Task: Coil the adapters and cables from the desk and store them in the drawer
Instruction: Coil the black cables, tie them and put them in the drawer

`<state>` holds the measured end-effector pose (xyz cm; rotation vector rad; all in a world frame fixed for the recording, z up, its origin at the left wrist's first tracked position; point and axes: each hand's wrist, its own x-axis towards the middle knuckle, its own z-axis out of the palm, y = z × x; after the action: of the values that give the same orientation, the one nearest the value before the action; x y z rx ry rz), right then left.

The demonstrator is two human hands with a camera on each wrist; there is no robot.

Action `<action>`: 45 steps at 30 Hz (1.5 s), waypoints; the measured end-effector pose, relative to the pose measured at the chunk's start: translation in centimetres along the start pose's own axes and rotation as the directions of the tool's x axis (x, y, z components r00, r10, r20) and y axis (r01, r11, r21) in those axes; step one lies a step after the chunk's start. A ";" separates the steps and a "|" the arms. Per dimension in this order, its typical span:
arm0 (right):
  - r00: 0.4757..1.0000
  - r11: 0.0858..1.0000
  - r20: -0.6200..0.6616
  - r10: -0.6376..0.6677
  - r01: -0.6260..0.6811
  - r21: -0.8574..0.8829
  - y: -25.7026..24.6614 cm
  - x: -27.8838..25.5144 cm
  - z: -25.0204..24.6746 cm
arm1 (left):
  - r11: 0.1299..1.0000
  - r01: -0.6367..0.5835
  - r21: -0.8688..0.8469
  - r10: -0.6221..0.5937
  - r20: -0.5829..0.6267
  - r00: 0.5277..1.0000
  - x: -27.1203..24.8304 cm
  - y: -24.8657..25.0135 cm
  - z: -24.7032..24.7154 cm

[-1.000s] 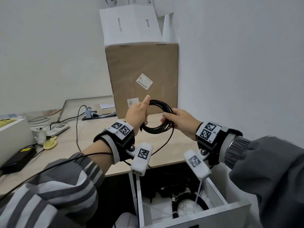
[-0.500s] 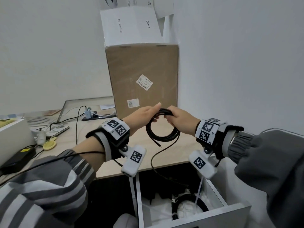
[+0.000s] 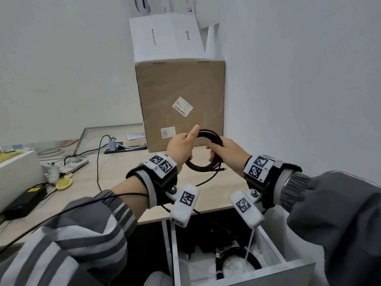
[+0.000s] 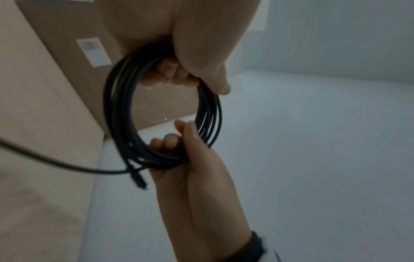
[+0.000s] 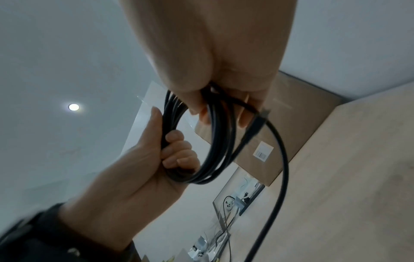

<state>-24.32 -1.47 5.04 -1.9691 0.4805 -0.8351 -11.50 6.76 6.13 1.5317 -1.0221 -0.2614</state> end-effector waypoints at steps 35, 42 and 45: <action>0.933 0.756 0.344 -0.108 0.302 -0.581 0.1 -0.2 -0.2 | 0.959 0.166 0.228 -0.246 0.386 0.889 -1.4 1.0 0.0; 0.936 0.832 0.319 -0.152 0.295 -0.470 -0.1 -0.4 -0.4 | 0.913 -0.014 0.408 -0.121 0.303 0.945 -1.3 1.0 0.3; 0.963 0.903 0.252 -0.100 0.194 -0.384 0.5 -0.6 -1.5 | 0.966 0.025 0.259 -0.085 0.224 0.971 -1.2 0.6 -0.1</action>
<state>-25.83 -2.26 4.90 -2.4802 0.3940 -0.6226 -12.44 7.70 6.27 1.7946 -1.2365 -0.3680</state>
